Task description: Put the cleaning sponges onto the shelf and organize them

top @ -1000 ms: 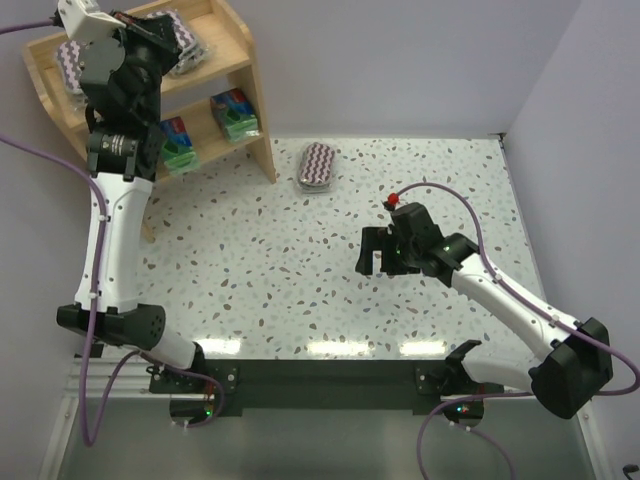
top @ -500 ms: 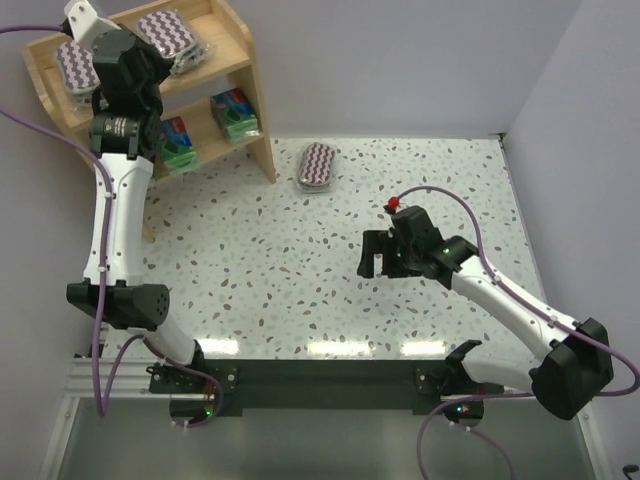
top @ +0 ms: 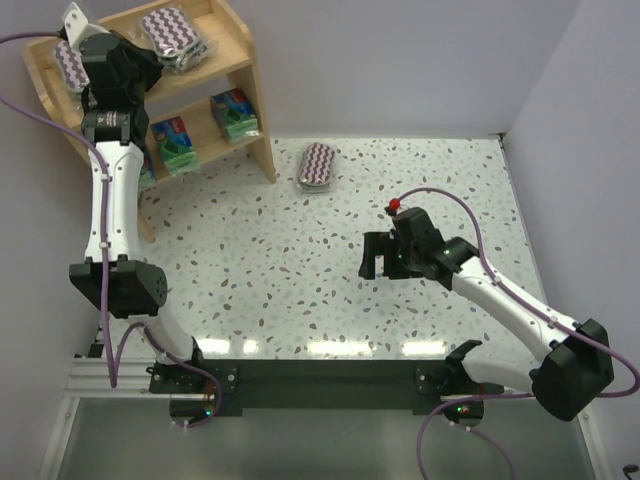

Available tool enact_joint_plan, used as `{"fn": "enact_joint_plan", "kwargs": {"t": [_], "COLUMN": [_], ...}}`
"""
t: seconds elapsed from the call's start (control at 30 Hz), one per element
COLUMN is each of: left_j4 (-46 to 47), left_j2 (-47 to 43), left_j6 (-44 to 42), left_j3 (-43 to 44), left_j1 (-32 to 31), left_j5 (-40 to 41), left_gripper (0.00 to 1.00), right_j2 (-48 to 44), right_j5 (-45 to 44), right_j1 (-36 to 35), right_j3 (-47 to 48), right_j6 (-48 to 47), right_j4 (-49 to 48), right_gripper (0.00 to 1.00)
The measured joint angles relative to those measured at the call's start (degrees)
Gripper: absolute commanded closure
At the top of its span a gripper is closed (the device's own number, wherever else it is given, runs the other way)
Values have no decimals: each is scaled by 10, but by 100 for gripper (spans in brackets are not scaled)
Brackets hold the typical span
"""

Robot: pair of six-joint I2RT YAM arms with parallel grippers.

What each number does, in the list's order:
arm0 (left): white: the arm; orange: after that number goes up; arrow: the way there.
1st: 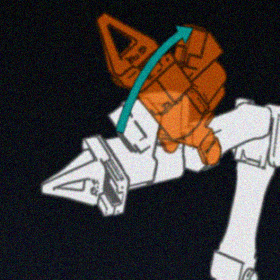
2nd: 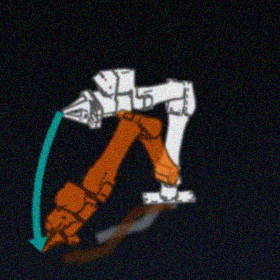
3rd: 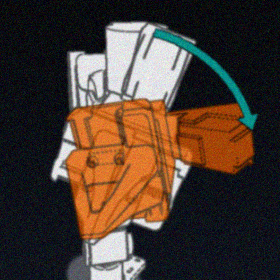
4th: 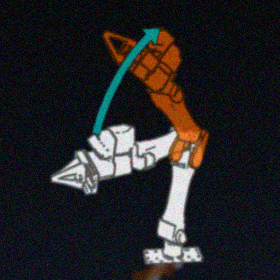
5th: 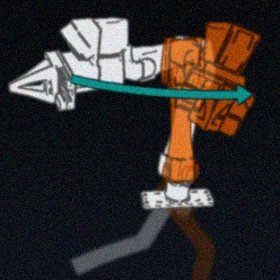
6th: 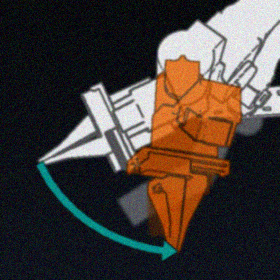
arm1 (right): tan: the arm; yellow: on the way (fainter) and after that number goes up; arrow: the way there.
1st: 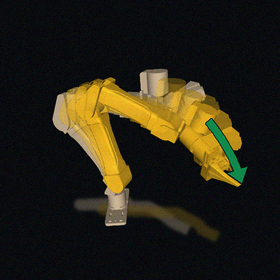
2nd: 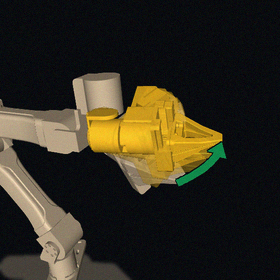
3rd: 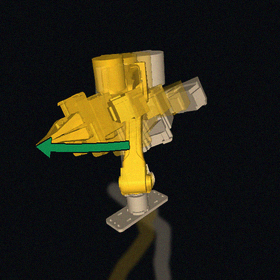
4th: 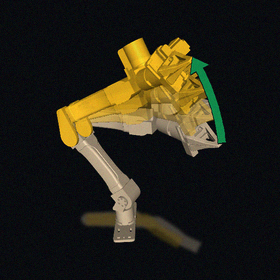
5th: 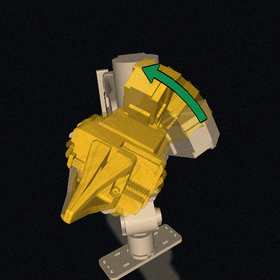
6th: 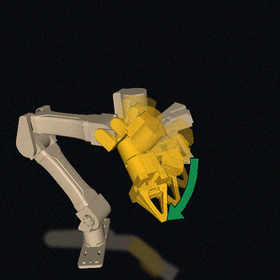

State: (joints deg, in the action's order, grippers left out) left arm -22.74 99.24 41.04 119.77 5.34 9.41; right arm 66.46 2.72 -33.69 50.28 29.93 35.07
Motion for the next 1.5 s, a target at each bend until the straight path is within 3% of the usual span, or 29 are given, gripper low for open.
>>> {"fn": "enact_joint_plan", "kwargs": {"t": [0.4,1.0,1.5], "left_j4": [64,130,25], "left_j2": [34,89,20], "left_j6": [43,93,26], "left_j3": [0,30,26], "left_j1": [4,5,6], "left_j5": [-101,-150,53], "left_gripper": [100,100,100], "right_j2": [0,0,8], "right_j5": [0,0,3], "right_j1": [0,0,1], "right_j3": [-2,-2,-2], "right_j6": [-1,-1,-1], "right_j4": [0,-1,-3], "right_gripper": [4,4,4]}}
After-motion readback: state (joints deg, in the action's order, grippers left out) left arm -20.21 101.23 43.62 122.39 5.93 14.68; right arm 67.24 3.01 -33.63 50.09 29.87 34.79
